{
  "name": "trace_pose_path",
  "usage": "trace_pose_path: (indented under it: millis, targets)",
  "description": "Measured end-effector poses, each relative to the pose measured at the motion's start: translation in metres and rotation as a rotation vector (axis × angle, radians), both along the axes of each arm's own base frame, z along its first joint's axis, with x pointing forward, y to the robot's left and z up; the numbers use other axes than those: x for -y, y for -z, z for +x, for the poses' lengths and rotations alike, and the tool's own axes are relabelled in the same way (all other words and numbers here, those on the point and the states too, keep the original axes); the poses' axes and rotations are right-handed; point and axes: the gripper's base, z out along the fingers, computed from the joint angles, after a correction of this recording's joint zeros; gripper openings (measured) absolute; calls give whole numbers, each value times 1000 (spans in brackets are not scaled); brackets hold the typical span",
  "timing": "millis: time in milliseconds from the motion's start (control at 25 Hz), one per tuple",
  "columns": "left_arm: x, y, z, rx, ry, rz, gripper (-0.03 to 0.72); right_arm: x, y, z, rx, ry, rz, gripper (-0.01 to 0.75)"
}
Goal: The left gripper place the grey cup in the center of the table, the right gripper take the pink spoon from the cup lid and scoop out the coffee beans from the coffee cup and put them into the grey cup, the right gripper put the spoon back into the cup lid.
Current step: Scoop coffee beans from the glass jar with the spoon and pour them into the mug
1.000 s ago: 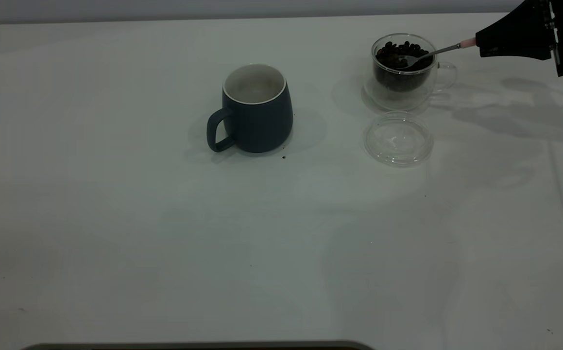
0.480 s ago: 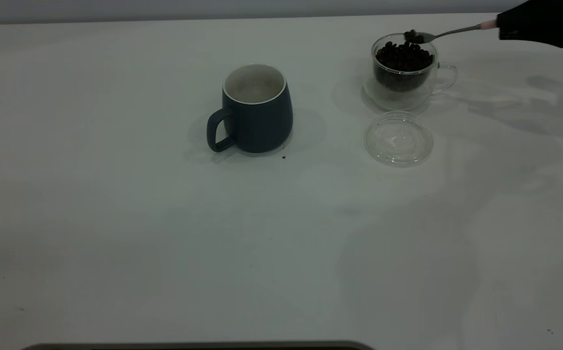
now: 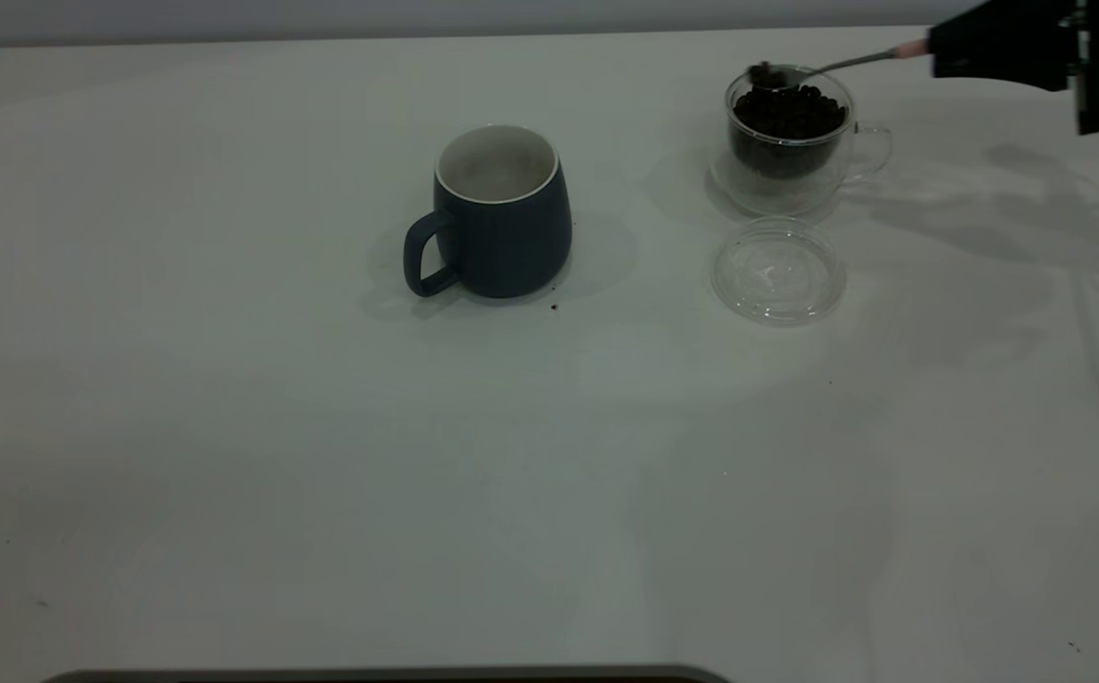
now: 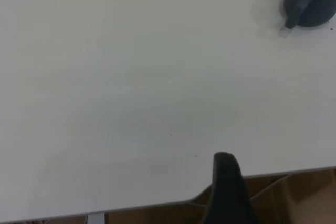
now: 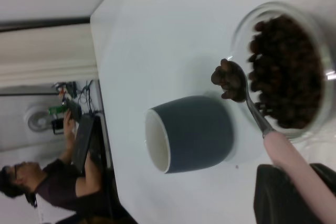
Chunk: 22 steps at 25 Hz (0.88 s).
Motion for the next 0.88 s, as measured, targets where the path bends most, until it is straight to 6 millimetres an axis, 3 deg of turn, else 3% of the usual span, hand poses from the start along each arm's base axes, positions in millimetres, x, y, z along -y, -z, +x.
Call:
trace_pose_path:
  millis: [400,880]
  targets:
    - [0,0,0,0,0,0,565,-70,-32,4,40,-140,4,101]
    - [0,0,0,0,0,0,565,-141,-32,-4,45,-260,-3,101]
